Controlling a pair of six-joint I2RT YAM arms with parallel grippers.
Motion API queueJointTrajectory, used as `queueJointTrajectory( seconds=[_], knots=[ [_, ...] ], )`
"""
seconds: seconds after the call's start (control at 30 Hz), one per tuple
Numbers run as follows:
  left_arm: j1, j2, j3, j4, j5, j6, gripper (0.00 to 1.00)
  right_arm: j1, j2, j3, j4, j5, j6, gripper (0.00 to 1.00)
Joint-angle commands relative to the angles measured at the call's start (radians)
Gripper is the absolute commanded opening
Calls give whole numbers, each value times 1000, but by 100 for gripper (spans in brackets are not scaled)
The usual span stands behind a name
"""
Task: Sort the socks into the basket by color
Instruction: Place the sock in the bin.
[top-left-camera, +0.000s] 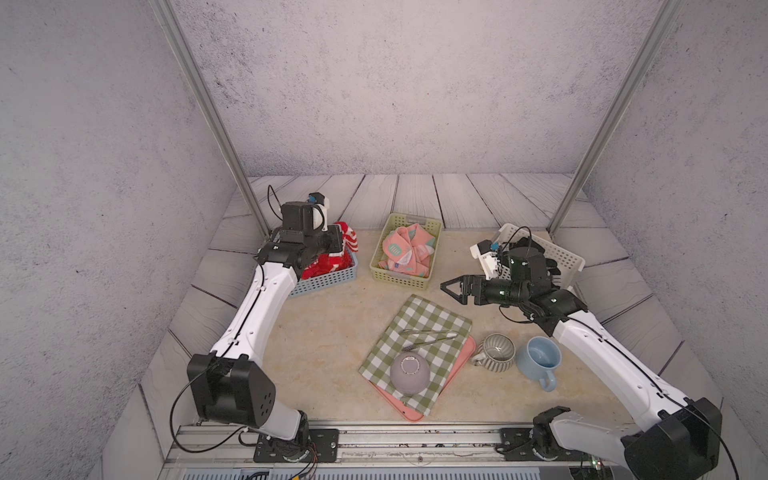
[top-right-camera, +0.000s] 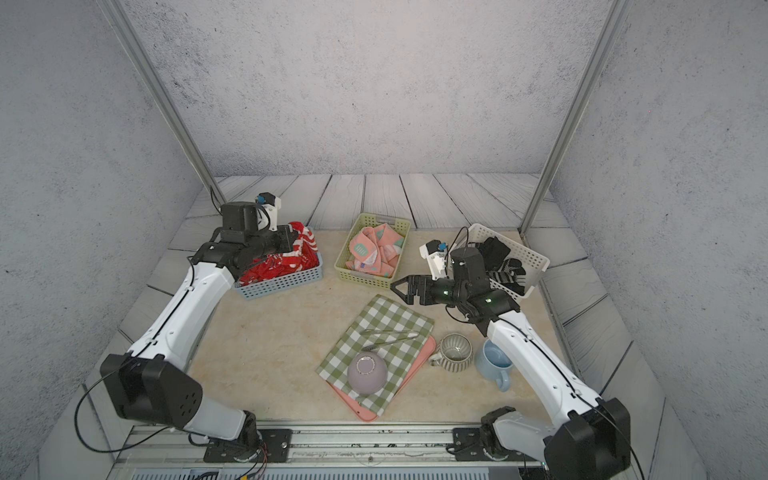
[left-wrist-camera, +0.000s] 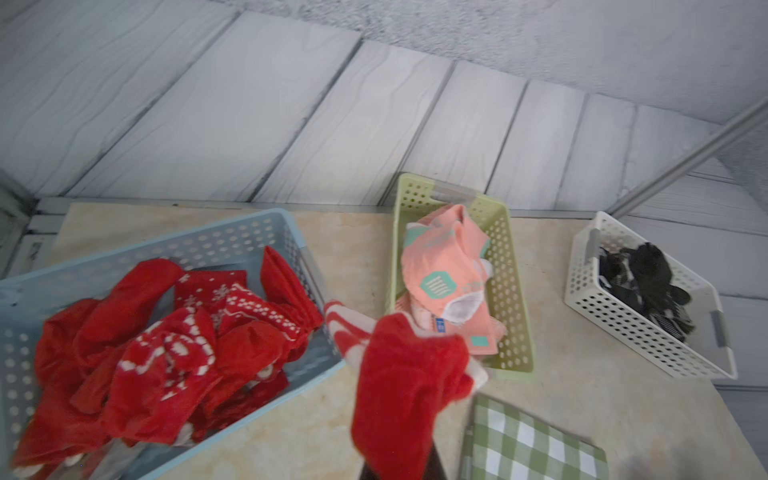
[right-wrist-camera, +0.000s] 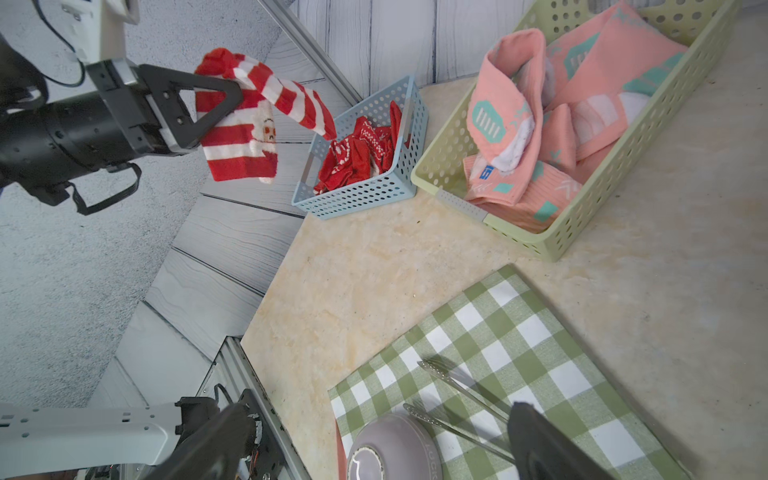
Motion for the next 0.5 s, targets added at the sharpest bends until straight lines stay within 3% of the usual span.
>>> queueJointTrajectory(
  seconds=[0.0, 0.23, 0.47],
  knots=[
    [33, 72, 70, -65, -79, 38, 0, -6, 0, -15, -17, 30, -18, 99],
    [118, 221, 140, -60, -170, 52, 0, -15, 6, -17, -40, 41, -42, 99],
    [236, 411, 239, -90, -181, 53, 0, -23, 26, -20, -38, 41, -48, 99]
  ],
)
